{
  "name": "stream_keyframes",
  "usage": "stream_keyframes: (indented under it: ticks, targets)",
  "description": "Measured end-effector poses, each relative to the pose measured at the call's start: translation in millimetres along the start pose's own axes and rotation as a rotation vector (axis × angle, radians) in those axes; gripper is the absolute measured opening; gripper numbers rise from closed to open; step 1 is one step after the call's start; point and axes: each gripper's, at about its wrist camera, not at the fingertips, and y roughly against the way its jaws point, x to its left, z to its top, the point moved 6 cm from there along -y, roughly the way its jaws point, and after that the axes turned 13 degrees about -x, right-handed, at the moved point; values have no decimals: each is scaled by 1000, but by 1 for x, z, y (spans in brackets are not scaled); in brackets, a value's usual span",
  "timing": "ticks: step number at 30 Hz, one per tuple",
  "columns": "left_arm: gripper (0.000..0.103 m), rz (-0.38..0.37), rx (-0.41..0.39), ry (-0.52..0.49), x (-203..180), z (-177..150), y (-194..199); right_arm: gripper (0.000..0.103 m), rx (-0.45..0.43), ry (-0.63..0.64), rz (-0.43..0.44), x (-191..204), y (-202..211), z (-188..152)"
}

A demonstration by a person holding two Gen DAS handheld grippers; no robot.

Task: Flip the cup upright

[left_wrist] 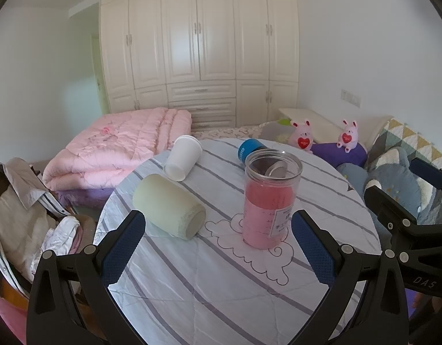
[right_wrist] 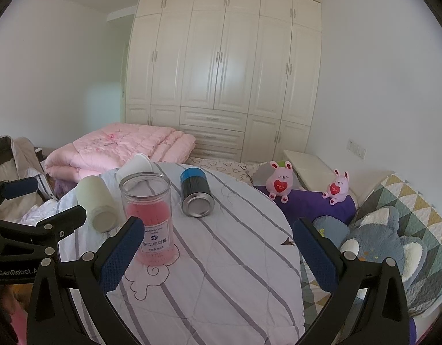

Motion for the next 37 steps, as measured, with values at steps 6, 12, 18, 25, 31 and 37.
stream_keyframes:
  ticks: [6, 12, 18, 25, 31, 37]
  targets:
    - [103, -3, -2, -1, 0, -1, -1, 103, 2, 4, -5, 1, -1, -1]
    - [103, -9, -6, 3, 1, 0, -3, 103, 10, 11, -9, 0, -4, -2]
    - [103, -16, -49, 7, 5, 5, -4, 103, 7, 25, -13, 5, -5, -1]
    - [103, -12, -76, 3, 9, 10, -9, 103, -12, 41, -14, 10, -8, 2]
    - [103, 0, -95, -15, 12, 11, -12, 103, -13, 57, -19, 15, -12, 3]
    - [103, -3, -84, -3, 17, 10, -17, 103, -3, 67, -20, 21, -15, 3]
